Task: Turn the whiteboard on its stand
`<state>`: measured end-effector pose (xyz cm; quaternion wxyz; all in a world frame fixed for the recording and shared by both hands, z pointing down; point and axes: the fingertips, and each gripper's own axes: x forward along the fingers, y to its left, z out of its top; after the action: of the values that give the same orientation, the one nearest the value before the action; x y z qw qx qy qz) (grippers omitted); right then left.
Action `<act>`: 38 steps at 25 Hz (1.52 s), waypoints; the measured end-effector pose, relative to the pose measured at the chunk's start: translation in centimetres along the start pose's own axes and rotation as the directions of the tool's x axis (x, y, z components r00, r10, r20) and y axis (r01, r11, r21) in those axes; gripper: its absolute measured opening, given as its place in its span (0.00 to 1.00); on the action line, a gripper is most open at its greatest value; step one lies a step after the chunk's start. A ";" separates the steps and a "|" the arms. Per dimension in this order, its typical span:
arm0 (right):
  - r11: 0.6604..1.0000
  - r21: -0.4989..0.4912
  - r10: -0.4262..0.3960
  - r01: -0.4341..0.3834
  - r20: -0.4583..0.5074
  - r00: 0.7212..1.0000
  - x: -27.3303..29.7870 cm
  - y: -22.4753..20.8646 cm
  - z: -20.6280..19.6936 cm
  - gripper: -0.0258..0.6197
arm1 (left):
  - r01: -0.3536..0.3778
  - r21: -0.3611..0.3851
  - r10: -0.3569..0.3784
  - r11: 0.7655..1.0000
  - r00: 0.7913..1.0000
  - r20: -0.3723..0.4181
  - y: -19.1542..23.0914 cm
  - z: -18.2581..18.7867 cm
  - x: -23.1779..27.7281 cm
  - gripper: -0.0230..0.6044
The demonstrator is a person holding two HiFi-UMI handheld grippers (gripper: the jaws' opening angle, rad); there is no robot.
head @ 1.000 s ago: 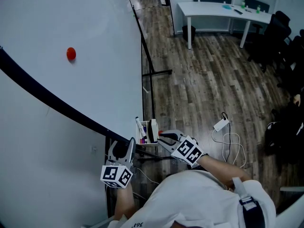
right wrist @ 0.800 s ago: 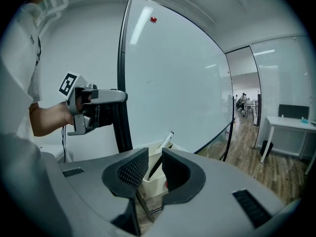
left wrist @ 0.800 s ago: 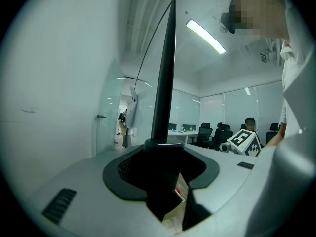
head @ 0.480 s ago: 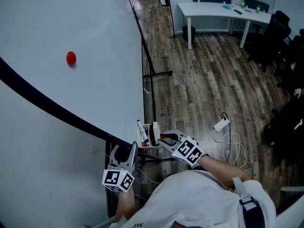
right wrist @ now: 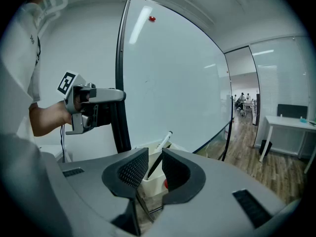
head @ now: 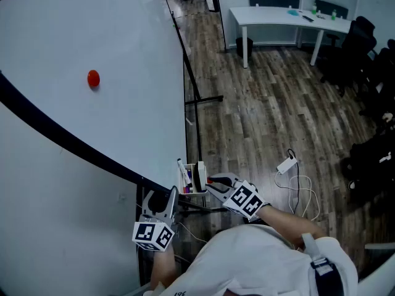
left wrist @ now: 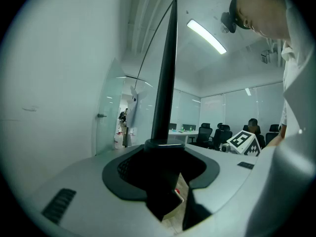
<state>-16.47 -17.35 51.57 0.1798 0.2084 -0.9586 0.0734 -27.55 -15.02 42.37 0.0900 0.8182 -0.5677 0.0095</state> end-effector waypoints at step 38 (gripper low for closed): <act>1.000 0.013 -0.013 0.014 -0.007 1.000 -0.1 0.3 -1.3 0.20 | -0.015 0.006 0.015 1.000 1.000 0.023 4.7 0.7 4.7 0.33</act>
<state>-16.06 -16.74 52.71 0.1822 0.2158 -0.9560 0.0794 -30.32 -21.13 42.90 0.0808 0.8143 -0.5749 0.0027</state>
